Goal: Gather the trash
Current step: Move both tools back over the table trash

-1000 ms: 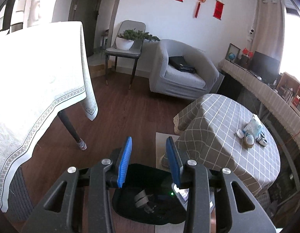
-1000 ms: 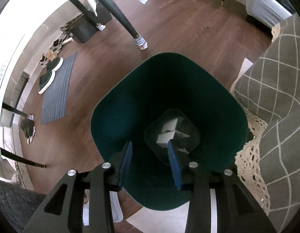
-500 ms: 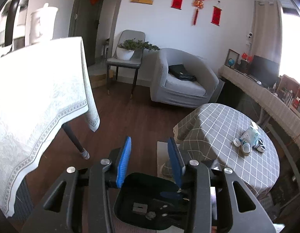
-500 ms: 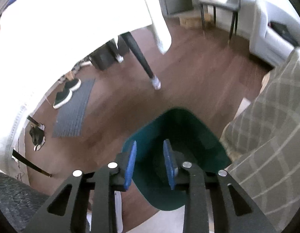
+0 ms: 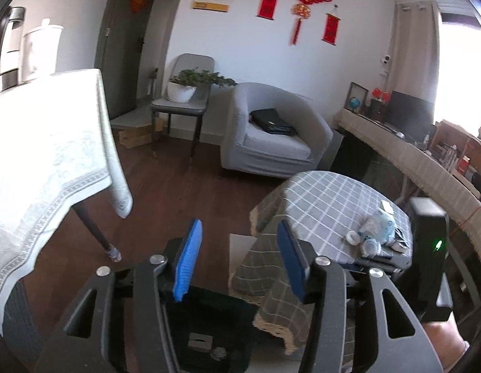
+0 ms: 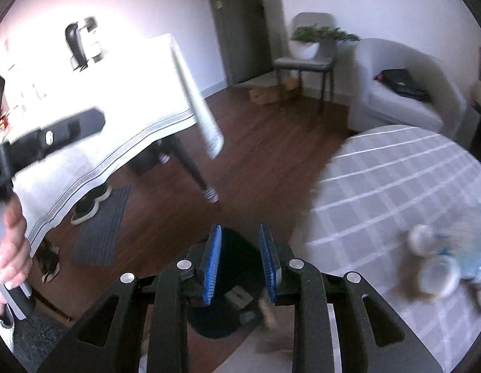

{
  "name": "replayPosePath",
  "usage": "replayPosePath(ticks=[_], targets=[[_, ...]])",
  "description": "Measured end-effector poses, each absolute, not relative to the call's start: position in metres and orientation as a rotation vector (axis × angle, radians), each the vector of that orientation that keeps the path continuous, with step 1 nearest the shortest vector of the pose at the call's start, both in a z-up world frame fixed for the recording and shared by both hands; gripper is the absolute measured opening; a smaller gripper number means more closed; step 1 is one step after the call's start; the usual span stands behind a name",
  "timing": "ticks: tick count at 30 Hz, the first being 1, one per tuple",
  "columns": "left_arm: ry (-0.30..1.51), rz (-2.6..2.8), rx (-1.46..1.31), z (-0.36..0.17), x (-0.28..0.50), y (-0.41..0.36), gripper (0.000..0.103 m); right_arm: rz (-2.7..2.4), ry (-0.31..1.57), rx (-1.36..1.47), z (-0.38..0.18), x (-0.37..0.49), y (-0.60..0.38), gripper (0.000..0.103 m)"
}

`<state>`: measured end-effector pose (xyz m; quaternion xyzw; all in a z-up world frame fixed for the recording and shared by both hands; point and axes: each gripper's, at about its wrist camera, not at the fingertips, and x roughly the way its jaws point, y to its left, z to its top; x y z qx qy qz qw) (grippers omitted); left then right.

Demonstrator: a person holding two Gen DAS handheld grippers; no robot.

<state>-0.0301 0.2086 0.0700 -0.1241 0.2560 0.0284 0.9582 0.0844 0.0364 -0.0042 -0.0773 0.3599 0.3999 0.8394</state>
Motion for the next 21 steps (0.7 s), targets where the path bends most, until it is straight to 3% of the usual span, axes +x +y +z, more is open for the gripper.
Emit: replayPosePath(ticks=[21], targets=[[0.641,-0.181,-0.172,0.034,0.037,0.071,0.053,0.581,0.660,-0.027,0.020,0.110,-0.138,0.025]])
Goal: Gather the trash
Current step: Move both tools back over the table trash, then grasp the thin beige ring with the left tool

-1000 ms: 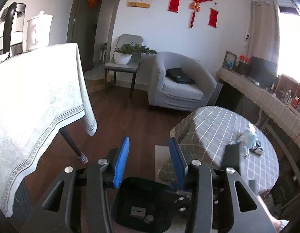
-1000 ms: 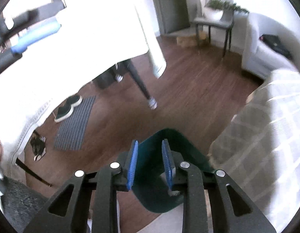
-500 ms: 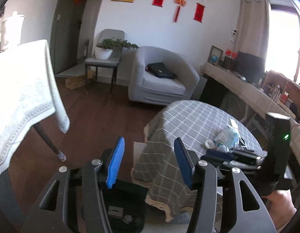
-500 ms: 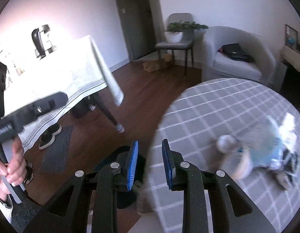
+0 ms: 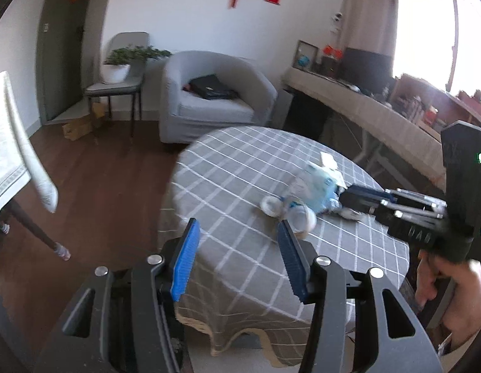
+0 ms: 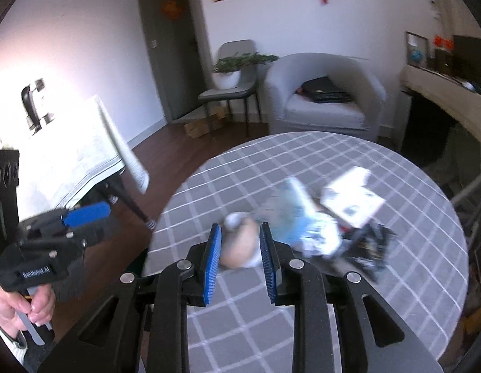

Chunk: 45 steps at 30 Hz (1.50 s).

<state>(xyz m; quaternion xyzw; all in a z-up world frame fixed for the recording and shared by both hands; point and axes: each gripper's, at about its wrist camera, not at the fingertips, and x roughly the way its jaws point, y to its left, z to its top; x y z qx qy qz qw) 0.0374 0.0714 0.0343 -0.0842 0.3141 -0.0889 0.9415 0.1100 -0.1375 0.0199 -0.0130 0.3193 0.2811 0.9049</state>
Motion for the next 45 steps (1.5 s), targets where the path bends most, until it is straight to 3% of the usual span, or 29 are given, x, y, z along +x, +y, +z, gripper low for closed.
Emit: replayPosePath(ticks=[21,31,45], targets=[[0.758,-0.344,-0.255,-0.010,0.114,-0.008,0.028,0.559,0.705,0.018,-0.001,0.129,-0.208,0.026],[0.790,-0.355,-0.276,-0.018,0.119,-0.011,0.004,0.490,0.732,0.020,-0.012,0.138,-0.223,0.026],[0.756,-0.345,-0.285,-0.006,0.110,0.001,0.003,0.520,0.733,0.020,-0.011,0.135,-0.212,0.033]])
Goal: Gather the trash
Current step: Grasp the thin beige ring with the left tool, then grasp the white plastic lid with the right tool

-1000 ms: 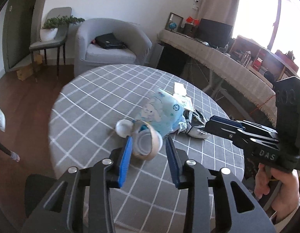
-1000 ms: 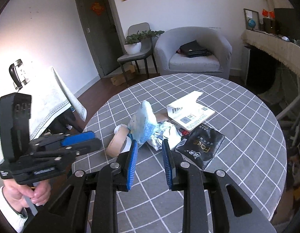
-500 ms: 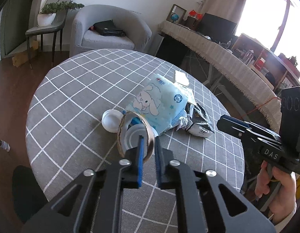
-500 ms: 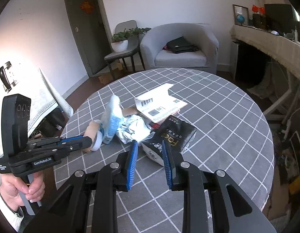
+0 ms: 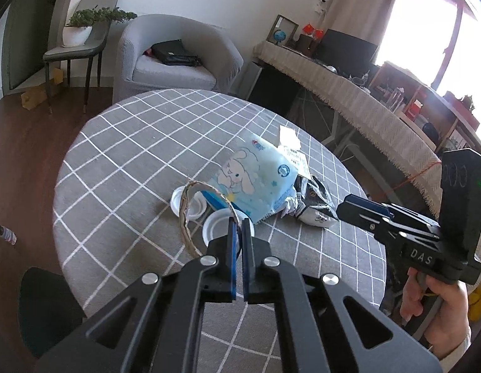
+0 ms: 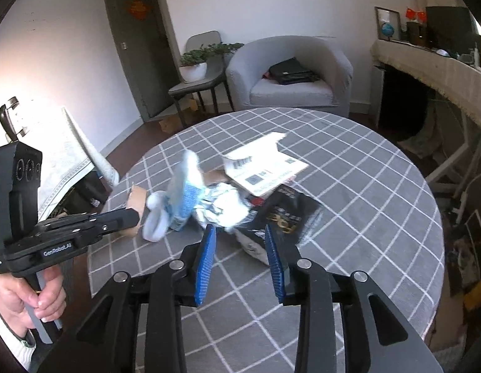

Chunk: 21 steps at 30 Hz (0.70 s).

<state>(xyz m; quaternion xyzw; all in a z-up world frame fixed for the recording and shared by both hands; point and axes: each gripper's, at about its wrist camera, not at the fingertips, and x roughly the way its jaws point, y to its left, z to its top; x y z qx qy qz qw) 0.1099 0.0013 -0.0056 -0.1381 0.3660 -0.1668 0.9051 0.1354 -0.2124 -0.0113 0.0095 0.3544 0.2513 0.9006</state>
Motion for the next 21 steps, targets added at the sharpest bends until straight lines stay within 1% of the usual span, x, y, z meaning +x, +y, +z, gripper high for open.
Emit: replayPosePath(ticks=[17,21], targets=[[0.744,-0.279,-0.279,0.008,0.094,0.039,0.003,0.639,0.821,0.037,-0.030,0.134,-0.155,0.033],[0.745,-0.272,-0.272,0.009,0.091,0.045,0.003,0.669,0.847,0.097,-0.035,0.137,-0.149,0.033]])
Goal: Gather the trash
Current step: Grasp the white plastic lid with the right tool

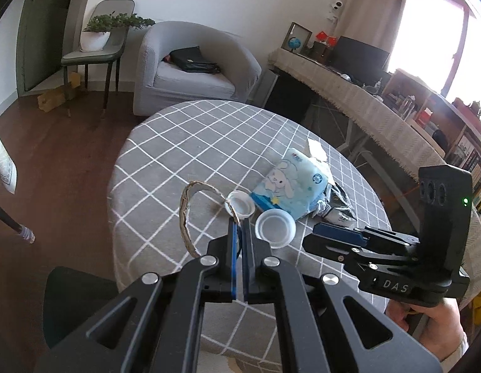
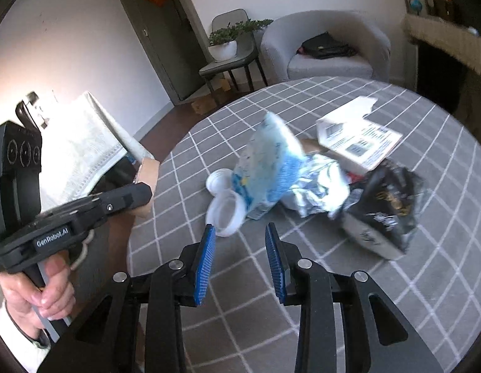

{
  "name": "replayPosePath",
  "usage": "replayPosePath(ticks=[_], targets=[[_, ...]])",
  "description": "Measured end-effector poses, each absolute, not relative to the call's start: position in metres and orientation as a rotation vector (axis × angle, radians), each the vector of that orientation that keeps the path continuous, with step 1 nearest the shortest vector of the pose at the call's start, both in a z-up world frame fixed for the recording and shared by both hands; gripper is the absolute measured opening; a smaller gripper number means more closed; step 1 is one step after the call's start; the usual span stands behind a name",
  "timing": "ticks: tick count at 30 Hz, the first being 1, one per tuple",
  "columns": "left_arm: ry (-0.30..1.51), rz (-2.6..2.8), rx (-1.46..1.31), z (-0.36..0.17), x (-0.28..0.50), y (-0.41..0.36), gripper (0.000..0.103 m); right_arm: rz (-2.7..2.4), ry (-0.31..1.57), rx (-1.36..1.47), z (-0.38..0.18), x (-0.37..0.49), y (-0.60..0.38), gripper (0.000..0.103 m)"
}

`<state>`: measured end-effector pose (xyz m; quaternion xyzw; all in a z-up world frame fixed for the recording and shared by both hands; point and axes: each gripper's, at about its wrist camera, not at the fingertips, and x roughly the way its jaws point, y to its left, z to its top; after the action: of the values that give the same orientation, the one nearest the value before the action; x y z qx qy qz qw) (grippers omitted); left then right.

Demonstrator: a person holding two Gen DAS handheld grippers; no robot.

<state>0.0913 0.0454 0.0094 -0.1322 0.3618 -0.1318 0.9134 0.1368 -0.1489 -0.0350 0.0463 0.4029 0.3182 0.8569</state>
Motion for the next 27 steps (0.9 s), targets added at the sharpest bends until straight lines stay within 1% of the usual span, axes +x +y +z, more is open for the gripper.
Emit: replayPosePath(ticks=[3,8,9,11,14,16,27], targets=[[0.751,-0.265,-0.268,0.010,0.090,0.051,0.003,0.679,0.867,0.143,-0.038,0.141,-0.145,0.033],[0.752,-0.252,-0.250,0.011,0.087,0.060,0.003,0.677,0.881,0.137,-0.040,0.143,-0.130,0.032],[0.751,-0.249,-0.246,0.012,0.086,0.062,0.003,0.672,0.881,0.133,-0.039,0.143,-0.128,0.029],[0.751,-0.241,-0.242,0.012,0.084,0.067,0.003,0.668,0.882,0.122,-0.040,0.142,-0.125,0.018],[0.750,-0.232,-0.246,0.013,0.082,0.074,0.003,0.655,0.883,0.087,-0.040,0.142,-0.117,0.009],[0.751,-0.226,-0.248,0.014,0.081,0.079,0.003,0.658,0.883,0.086,-0.039,0.142,-0.114,0.006],[0.756,-0.213,-0.237,0.016,0.073,0.091,0.003,0.608,0.894,0.100,-0.037,0.151,-0.107,0.006]])
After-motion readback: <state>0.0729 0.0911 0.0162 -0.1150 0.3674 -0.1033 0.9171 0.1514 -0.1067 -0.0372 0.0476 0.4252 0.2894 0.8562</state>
